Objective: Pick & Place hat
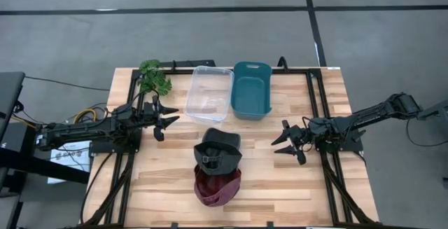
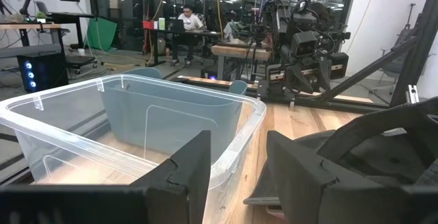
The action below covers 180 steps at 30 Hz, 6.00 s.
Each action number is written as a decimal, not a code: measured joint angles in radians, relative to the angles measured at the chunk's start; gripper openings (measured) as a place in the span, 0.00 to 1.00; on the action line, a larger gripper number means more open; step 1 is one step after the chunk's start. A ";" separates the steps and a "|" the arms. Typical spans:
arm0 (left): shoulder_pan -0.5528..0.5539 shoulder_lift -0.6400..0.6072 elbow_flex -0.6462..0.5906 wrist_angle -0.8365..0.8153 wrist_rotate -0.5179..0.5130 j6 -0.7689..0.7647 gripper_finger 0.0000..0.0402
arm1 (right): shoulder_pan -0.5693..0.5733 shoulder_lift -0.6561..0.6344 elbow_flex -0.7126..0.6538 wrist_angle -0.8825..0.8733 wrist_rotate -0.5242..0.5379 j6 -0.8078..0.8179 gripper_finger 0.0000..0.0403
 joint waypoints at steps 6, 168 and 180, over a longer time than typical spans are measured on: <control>0.000 0.000 0.000 0.000 0.000 0.000 0.35 | 0.000 0.000 0.000 0.000 0.000 0.000 0.38; -0.303 0.524 0.145 0.426 0.288 -0.131 0.35 | 0.048 0.927 0.815 -0.243 -0.031 -0.326 0.38; -0.303 0.524 0.145 0.426 0.288 -0.127 0.35 | 0.070 0.927 0.815 -0.243 -0.031 -0.373 0.28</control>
